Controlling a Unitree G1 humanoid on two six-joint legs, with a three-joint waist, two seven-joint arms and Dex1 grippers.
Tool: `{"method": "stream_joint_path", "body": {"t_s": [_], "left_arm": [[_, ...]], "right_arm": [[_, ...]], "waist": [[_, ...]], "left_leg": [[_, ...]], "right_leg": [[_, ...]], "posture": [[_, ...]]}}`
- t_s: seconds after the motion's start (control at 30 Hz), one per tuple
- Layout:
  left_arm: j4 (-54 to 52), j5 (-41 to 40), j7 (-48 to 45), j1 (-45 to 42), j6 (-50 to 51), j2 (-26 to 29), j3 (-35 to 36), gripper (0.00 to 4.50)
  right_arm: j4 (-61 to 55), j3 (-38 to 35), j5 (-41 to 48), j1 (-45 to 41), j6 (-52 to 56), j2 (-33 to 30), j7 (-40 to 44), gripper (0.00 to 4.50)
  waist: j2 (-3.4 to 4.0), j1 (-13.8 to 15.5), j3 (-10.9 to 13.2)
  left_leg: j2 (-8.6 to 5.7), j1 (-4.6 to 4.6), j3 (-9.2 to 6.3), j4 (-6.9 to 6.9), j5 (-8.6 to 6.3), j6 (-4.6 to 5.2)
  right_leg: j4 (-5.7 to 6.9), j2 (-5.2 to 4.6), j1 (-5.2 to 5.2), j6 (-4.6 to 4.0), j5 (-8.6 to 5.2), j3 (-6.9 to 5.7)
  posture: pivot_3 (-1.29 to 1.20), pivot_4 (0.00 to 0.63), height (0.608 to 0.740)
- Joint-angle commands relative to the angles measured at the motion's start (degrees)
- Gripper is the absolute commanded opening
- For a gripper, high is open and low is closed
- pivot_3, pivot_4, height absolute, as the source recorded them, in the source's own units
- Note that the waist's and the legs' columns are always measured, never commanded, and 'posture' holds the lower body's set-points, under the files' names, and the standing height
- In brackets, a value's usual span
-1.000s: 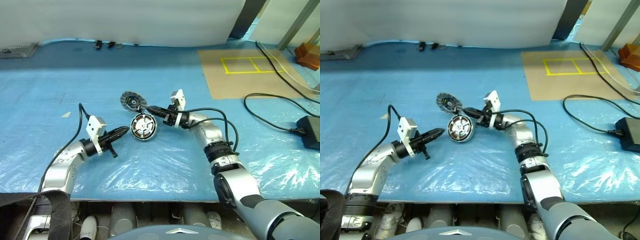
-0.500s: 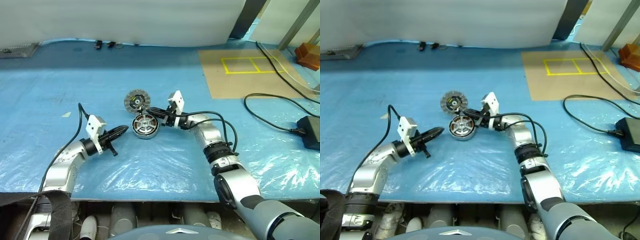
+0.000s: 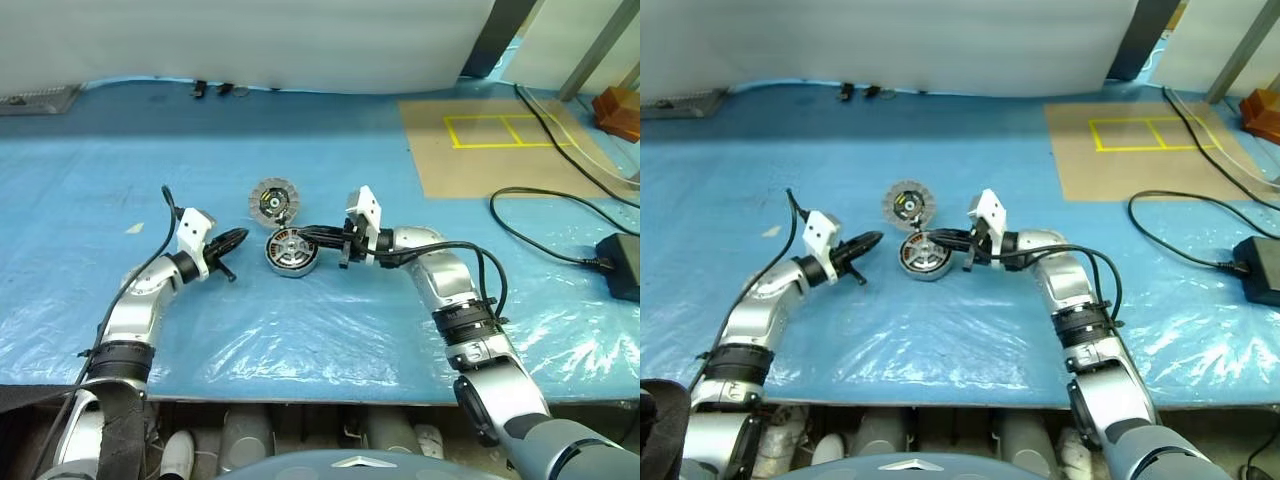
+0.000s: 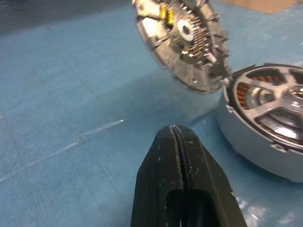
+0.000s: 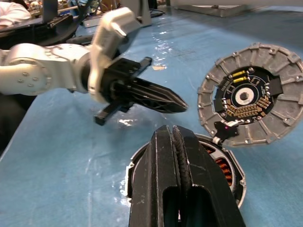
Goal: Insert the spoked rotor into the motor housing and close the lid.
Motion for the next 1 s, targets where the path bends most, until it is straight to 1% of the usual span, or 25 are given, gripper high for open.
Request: {"method": "stream_joint_path", "body": {"t_s": [0.03, 0.27, 0.47, 0.57, 0.67, 0.83, 1.0], "left_arm": [[7.63, 1.79, 0.09, -5.56, -4.77, -0.93, -0.65, 0.04], [25.79, 1.91, -3.93, -17.83, -11.72, -4.61, -0.04, 0.04], [34.72, -1.23, -9.52, -24.53, -15.62, -5.90, 4.10, 0.04], [36.48, -3.52, -14.07, -26.56, -15.40, -5.83, 6.56, 0.04], [37.13, -4.24, -19.04, -27.49, -13.21, -5.19, 7.26, 0.04], [36.69, -2.83, -24.48, -28.67, -10.47, -4.29, 5.56, 0.04], [34.71, -1.64, -28.14, -29.59, -9.43, -4.52, 3.63, 0.04]], "right_arm": [[-7.76, 1.07, 1.48, 1.83, 2.74, -2.04, -0.01, 0.00], [-14.80, 0.84, 3.17, 4.39, 7.43, -4.57, -1.79, 0.00], [-17.35, 0.63, 4.31, 6.34, 9.52, -5.75, -3.61, 0.00], [-17.68, 0.75, 4.48, 7.19, 9.54, -6.29, -4.07, 0.00], [-17.63, 0.56, 4.64, 7.46, 9.43, -6.43, -4.65, 0.00], [-17.53, 0.10, 5.56, 6.95, 9.68, -6.66, -5.38, 0.00], [-17.65, -0.27, 6.50, 6.80, 10.02, -7.38, -5.66, 0.00]], "waist": [[0.00, 0.09, 0.00], [-0.02, 0.31, 0.00], [-0.03, 0.97, 0.00], [-0.03, 1.45, 0.00], [-0.03, 1.84, 0.00], [-0.03, 2.43, 0.01], [-0.03, 2.94, 0.00]], "left_leg": [[-0.02, 0.00, 0.00, 0.00, 0.01, -0.02], [-0.05, -0.09, -0.04, -0.03, 0.07, -0.12], [-0.08, -0.38, -0.08, -0.03, 0.07, -0.13], [-0.07, -0.39, -0.08, -0.10, 0.07, -0.13], [-0.06, -0.40, -0.08, -0.08, 0.07, -0.13], [-0.04, -0.39, -0.08, -0.09, 0.07, -0.14], [-0.04, -0.37, -0.09, -0.08, 0.08, -0.14]], "right_leg": [[0.00, 0.00, 0.00, 0.00, 0.00, 0.00], [-0.11, 0.00, 0.00, 0.05, 0.03, 0.00], [-0.20, 0.00, 0.00, 0.27, 0.16, -0.04], [-0.26, 0.00, 0.00, 0.28, 0.17, -0.05], [-0.28, -0.01, 0.00, 0.29, 0.18, -0.08], [-0.27, -0.01, 0.00, 0.25, 0.15, -0.09], [-0.29, -0.02, -0.01, 0.26, 0.15, -0.10]], "posture": [[0.00, 0.150, 0.740], [0.00, 0.150, 0.740], [0.00, 0.150, 0.740], [0.00, 0.150, 0.740], [0.00, 0.150, 0.740], [0.00, 0.150, 0.740], [0.00, 0.150, 0.740]]}}
